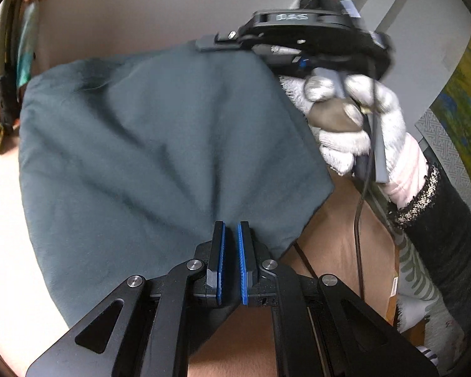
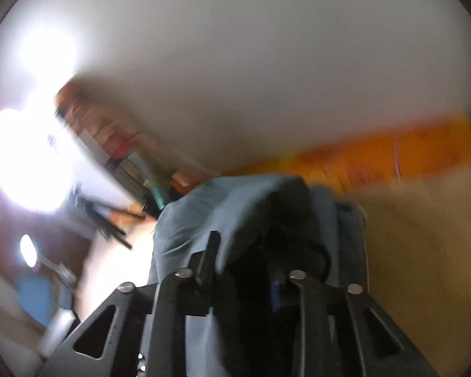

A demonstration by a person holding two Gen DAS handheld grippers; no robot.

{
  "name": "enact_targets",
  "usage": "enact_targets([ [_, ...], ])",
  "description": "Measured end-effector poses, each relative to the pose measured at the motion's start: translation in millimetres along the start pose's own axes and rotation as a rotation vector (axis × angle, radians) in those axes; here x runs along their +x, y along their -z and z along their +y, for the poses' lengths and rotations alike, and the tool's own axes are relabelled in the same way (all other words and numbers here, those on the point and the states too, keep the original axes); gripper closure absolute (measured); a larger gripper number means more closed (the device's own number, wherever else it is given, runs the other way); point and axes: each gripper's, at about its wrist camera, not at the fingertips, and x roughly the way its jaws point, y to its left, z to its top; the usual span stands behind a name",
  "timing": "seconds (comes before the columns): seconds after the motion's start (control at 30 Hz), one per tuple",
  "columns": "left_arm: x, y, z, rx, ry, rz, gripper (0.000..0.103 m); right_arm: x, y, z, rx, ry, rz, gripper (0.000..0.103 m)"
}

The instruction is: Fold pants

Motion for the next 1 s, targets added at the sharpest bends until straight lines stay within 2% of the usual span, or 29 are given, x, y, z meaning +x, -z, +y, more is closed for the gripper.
enact_targets([
  [0.07, 2, 1, 0, 0.002, 0.000, 0.001, 0.097, -5, 5, 19, -0.178, 0.100, -0.026, 0.084],
  [0.17, 2, 0, 2, -0.005, 0.011, 0.005, 0.097, 8, 11, 0, -0.180, 0.217, 0.039, 0.081],
  [0.2, 1, -1, 1, -0.003, 0.006, 0.008, 0.097, 8, 13, -5, -0.172, 0.216, 0.044, 0.080],
  [0.27, -2, -1, 1, 0.005, -0.001, 0.012, 0.097, 4, 13, -12, -0.132, 0.210, 0.031, 0.060],
  [0.3, -4, -1, -1, 0.006, -0.005, 0.014, 0.097, 0, 13, -13, -0.110, 0.236, 0.022, 0.053],
  [0.4, -13, 1, -3, 0.013, -0.016, 0.015, 0.097, -16, 15, -15, -0.068, 0.283, -0.007, 0.051],
  [0.6, -36, 9, -14, 0.005, -0.057, -0.005, 0.096, -62, 31, 2, -0.082, 0.335, -0.054, 0.051],
  [0.7, -54, 15, -22, 0.011, -0.087, -0.025, 0.096, -85, 43, 16, -0.071, 0.342, -0.080, 0.045],
  [0.77, -64, 20, -28, 0.010, -0.109, -0.035, 0.078, -97, 55, 27, -0.075, 0.346, -0.091, 0.036],
  [0.9, -87, 33, -39, 0.003, -0.139, -0.057, 0.075, -121, 78, 50, -0.092, 0.361, -0.108, 0.031],
  [1.0, -100, 42, -48, 0.001, -0.162, -0.071, 0.059, -134, 95, 65, -0.092, 0.364, -0.122, 0.026],
])
